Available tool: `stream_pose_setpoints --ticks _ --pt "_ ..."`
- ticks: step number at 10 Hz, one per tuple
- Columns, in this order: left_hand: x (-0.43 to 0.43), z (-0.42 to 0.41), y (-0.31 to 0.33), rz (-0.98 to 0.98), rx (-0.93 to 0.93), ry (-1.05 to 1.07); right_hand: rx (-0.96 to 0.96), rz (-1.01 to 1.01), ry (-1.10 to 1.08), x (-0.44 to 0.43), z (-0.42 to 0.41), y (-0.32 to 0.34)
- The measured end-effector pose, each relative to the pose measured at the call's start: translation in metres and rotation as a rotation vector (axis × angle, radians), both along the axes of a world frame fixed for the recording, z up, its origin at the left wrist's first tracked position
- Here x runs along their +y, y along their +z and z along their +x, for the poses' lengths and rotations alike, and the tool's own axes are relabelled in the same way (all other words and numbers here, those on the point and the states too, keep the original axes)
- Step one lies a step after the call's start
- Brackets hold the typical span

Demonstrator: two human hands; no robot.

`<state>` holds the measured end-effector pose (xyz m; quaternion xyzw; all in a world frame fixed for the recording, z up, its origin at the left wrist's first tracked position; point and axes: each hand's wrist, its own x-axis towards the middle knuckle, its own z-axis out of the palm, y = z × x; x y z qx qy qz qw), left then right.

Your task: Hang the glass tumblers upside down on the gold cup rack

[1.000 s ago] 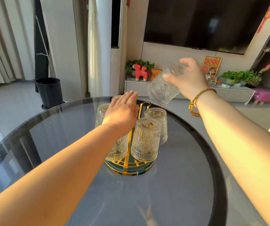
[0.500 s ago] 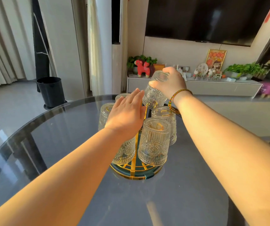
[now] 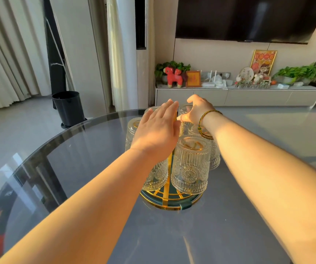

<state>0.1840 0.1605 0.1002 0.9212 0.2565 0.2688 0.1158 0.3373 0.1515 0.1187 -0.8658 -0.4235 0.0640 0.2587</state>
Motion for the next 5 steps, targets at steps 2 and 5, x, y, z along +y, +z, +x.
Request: stream_pose_setpoints --ticks 2,5 --pt "0.003 0.002 -0.001 -0.005 0.002 0.017 -0.001 -0.139 0.023 0.005 -0.003 0.0" --pt "0.005 0.006 0.002 0.02 -0.024 0.033 -0.049 -0.069 0.008 -0.009 -0.003 0.004"
